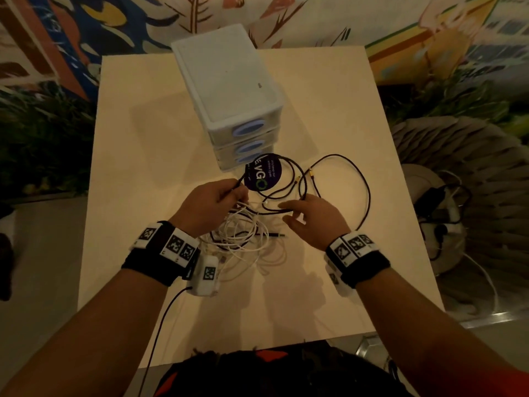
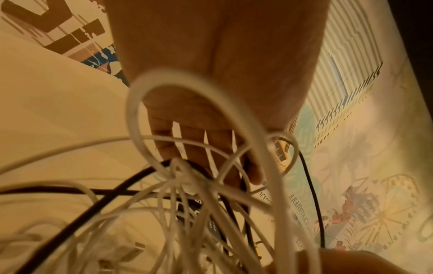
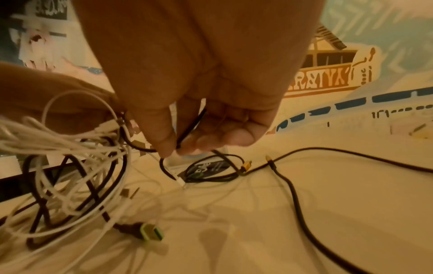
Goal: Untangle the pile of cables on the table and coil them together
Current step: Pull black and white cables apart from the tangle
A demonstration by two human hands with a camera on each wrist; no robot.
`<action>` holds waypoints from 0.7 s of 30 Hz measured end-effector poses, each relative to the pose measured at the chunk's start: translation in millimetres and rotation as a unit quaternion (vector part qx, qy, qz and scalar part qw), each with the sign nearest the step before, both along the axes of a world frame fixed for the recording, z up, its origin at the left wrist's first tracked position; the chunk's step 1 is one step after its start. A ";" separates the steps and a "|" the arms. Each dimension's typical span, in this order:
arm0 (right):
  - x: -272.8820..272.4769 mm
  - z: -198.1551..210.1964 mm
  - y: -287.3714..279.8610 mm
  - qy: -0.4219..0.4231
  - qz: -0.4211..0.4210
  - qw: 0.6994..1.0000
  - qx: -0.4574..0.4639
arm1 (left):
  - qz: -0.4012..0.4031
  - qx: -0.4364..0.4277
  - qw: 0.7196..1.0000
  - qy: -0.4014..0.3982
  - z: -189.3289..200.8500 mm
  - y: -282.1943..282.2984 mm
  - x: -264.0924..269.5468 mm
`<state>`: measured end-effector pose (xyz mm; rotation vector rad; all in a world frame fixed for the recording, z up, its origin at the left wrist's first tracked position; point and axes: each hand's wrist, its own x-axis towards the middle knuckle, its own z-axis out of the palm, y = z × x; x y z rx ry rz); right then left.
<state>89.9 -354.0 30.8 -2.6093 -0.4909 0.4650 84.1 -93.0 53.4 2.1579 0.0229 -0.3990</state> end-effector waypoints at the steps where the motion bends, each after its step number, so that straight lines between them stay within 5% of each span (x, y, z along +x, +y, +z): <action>1: 0.0 -2.8 1.9 -0.022 0.003 1.000 0.003 | 0.005 -0.016 1.000 0.003 0.6 -0.8 -0.5; 5: 2.0 -4.6 6.4 -0.085 0.033 0.996 0.001 | 0.046 -0.071 0.996 0.016 5.6 -4.1 -0.8; 9: -2.1 5.9 5.4 0.036 -0.002 0.994 0.105 | 0.081 -0.123 0.989 0.029 8.9 -3.5 0.0; 15: -13.6 5.6 -10.0 -0.001 -0.072 0.979 0.192 | 0.100 -0.119 0.988 0.019 7.8 -2.4 -0.3; 21: -18.4 11.7 -9.4 0.060 -0.057 0.974 0.211 | 0.106 -0.116 0.987 0.034 13.8 -4.4 0.0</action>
